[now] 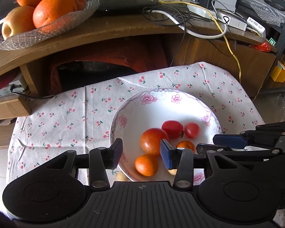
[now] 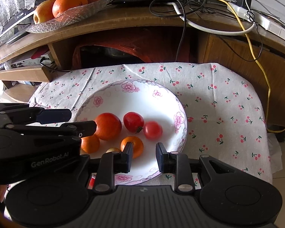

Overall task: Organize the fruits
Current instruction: 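Open the left tool over the bowl while the right tool releases the red tomato, then withdraw both tools from the bowl toward the remaining fruits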

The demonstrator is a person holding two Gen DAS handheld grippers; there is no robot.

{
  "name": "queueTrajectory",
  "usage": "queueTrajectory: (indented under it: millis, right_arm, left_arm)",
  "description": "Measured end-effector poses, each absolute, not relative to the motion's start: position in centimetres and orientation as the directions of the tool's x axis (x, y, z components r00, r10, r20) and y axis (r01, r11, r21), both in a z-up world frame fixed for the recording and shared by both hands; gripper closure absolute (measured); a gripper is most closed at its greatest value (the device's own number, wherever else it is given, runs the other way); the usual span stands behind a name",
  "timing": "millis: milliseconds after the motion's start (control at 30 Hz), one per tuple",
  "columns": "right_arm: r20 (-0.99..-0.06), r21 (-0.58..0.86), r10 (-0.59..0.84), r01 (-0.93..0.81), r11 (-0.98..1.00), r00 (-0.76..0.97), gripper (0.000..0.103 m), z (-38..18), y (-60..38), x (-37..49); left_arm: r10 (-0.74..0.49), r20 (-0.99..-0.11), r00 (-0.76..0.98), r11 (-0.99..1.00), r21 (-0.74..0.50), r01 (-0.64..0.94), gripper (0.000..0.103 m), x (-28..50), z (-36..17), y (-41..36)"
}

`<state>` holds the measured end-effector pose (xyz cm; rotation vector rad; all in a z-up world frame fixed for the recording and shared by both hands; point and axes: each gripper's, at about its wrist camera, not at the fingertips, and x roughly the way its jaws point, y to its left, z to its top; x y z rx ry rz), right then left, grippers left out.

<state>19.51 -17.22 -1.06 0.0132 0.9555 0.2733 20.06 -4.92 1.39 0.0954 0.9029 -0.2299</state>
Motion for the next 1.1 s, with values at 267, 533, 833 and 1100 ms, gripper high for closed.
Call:
queueTrajectory:
  millis: [267,533,833,1100]
  right_arm:
    - [-0.804,0.129,0.243,-0.24,0.962,0.543,0.075,-0.8,-16.7,18.7]
    - [-0.809,0.131,0.254,-0.259,0.957,0.53,0.075,-0.6,-16.2,17.3]
    - [-0.809,0.158,0.28,-0.268,0.95,0.516,0.074,-0.3,-16.2,15.6]
    - [-0.816,0.166,0.288,-0.274,0.947,0.502,0.071,-0.4,-16.6,13.8]
  left_arm:
    - [-0.154,-0.785,0.6,0.972,-0.011,0.234,0.05,19.0,1.8,-4.3]
    - [-0.156,-0.789,0.594,0.971,-0.013,0.237,0.049,17.5,2.0,-3.6]
    - [-0.159,-0.801,0.577,0.969,-0.015,0.246,0.045,15.5,1.8,-2.9]
    - [-0.158,-0.817,0.554,0.965,-0.008,0.263,0.042,13.9,1.1,-2.3]
